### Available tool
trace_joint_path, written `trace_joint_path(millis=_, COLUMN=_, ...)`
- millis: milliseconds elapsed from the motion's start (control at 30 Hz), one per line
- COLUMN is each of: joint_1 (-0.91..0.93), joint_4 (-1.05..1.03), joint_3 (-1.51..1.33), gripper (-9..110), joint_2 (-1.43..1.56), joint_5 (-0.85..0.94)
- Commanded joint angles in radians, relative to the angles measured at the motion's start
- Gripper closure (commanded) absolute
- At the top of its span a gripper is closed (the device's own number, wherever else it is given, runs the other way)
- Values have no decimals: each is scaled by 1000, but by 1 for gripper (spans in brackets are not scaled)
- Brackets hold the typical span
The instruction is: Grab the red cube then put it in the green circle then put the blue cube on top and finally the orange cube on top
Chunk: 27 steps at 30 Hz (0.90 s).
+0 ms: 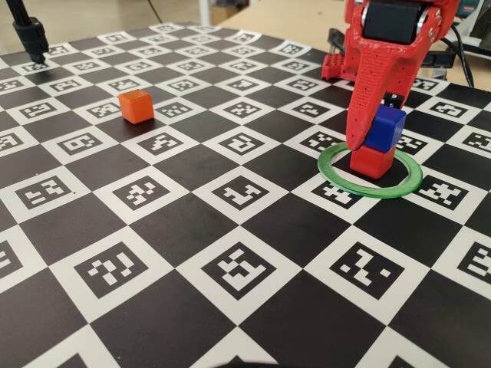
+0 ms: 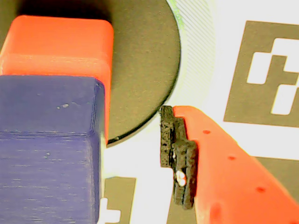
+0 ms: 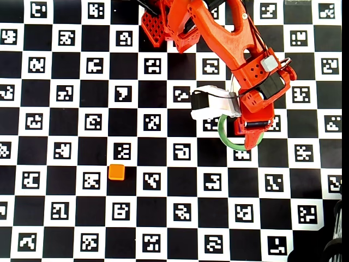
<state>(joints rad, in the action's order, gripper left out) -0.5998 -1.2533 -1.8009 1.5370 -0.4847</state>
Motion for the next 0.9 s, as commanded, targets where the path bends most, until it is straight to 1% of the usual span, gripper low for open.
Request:
trace_joint_path(millis=0, joint_1=14, joint_4=-29, joint_3=97, gripper=58, joint_2=132, joint_5=9)
trace_joint_path(millis=200, joint_1=64, joint_4=-89, joint_3=135, gripper=58, joint_2=158, joint_5=46)
trace_joint_path(millis=533, joint_1=152, joint_4=-247, joint_3=233, gripper=57, joint_2=225, joint_5=127)
trace_joint_path(millis=867, joint_1=270, joint_4=-313, joint_3=222, gripper=57, joint_2=334, joint_5=345)
